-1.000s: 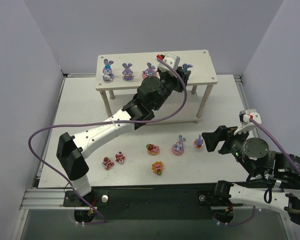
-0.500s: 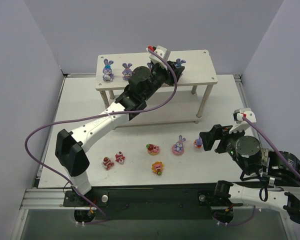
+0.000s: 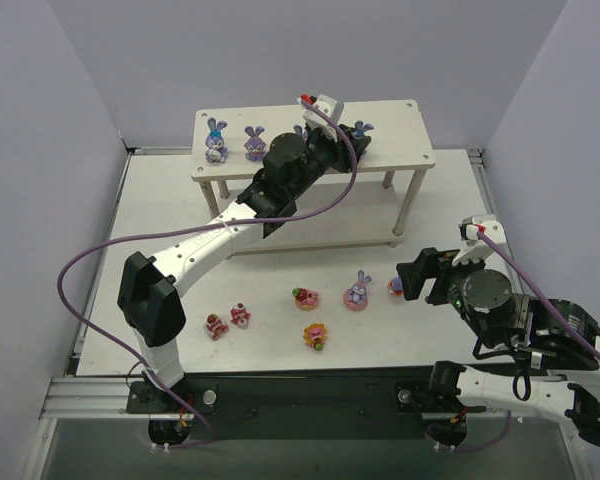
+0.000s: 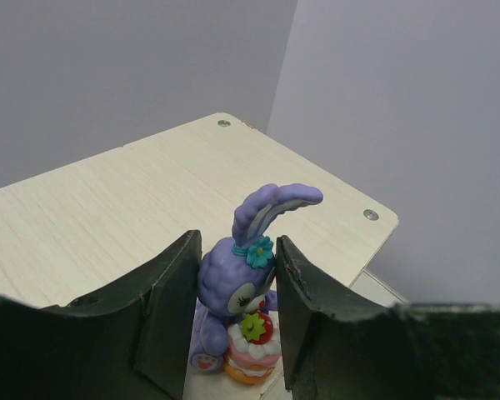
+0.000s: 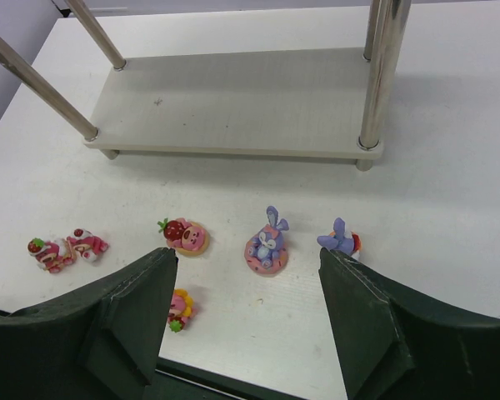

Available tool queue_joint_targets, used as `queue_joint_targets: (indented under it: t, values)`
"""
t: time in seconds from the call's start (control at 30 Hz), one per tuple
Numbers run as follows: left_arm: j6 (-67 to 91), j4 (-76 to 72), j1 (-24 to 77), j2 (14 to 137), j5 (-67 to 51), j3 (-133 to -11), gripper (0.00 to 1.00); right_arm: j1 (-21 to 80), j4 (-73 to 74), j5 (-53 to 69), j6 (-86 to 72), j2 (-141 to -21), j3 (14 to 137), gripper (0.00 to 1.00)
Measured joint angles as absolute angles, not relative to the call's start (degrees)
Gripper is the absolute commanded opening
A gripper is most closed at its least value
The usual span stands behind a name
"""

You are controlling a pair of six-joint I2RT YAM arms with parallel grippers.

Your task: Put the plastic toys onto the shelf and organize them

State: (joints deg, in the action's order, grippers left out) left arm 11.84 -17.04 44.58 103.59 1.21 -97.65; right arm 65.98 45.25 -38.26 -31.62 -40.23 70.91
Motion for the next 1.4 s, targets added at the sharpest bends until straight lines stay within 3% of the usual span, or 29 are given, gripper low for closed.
queue_joint_targets:
  t: [0.53,0.9,1.03,1.17,1.4]
  values:
    - [12.2,-28.9,45.6,104.0,7.0,-92.0,0.00,66.0,45.7,-38.8,-31.5,-39.3,70.9,0.70]
    - [9.8,-33.9,47.7,104.0,13.6,-89.7,0.20,66.0,45.8,-39.1,-31.6,-38.5,70.9,0.70]
    - [9.6,-34.1,48.0,104.0,14.5,-89.6,0.30,66.0,46.2,-39.2,-31.7,-38.3,70.9,0.70]
    - [9.4,-34.1,48.1,104.0,14.7,-89.6,0.46,66.0,46.6,-39.2,-31.7,-38.3,70.9,0.70]
    - [9.3,-33.9,48.2,104.0,14.8,-89.6,0.58,66.0,46.8,-39.2,-31.7,-38.2,70.9,0.70]
